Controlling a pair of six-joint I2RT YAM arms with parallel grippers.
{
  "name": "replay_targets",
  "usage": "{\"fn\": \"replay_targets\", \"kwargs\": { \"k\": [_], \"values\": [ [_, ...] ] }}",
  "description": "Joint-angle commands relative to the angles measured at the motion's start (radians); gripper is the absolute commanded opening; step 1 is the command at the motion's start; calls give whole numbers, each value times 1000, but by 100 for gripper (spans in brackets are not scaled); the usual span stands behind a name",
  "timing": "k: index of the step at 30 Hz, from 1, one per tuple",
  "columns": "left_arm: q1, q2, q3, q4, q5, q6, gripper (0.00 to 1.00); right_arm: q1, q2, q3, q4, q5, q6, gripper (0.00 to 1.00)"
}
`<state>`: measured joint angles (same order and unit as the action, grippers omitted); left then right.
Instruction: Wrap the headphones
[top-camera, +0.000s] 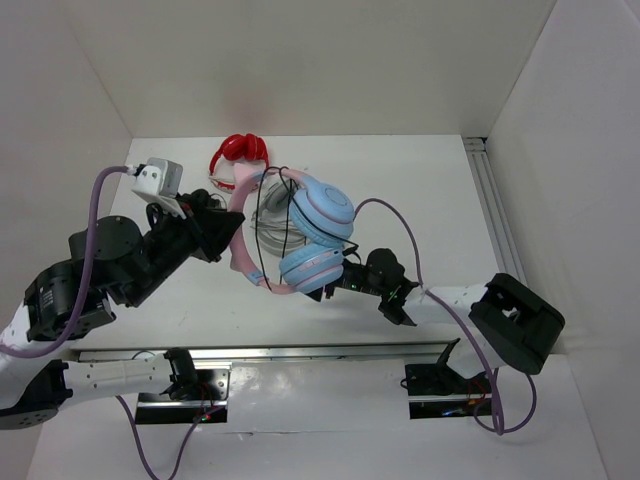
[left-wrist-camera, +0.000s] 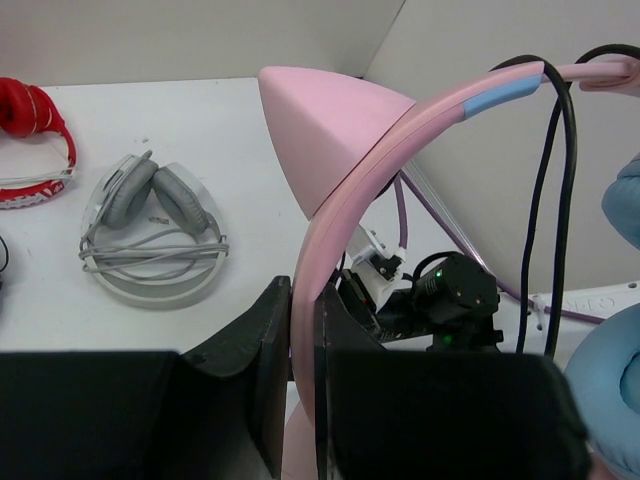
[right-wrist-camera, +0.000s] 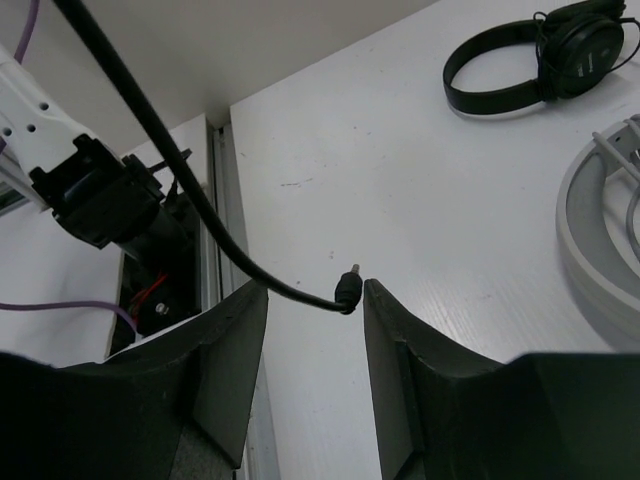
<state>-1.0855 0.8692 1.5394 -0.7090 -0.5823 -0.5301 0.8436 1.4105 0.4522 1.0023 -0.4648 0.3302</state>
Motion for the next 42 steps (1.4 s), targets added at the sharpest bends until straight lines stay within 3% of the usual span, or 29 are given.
{"fn": "replay_targets", "kwargs": {
  "k": [1, 19, 27, 33, 36, 42],
  "values": [
    [-4, -21, 18, 143, -16, -56, 0, 12, -24, 19, 87, 29, -22, 50],
    [-4, -39, -10, 143, -7, -74, 0, 12, -31, 29, 87, 58, -22, 48],
    [-4, -39, -19, 143, -7, -74, 0, 12, -31, 29, 110, 80, -22, 40],
    [-4, -39, -28, 143, -7, -74, 0, 12, -31, 20, 119, 113, -22, 25],
    [-4, -39, -28, 143, -7, -74, 0, 12, -31, 20, 119, 124, -22, 12],
    [-4, -39, -28, 143, -7, -84, 0, 12, -50, 11, 128, 133, -22, 8]
  ]
}}
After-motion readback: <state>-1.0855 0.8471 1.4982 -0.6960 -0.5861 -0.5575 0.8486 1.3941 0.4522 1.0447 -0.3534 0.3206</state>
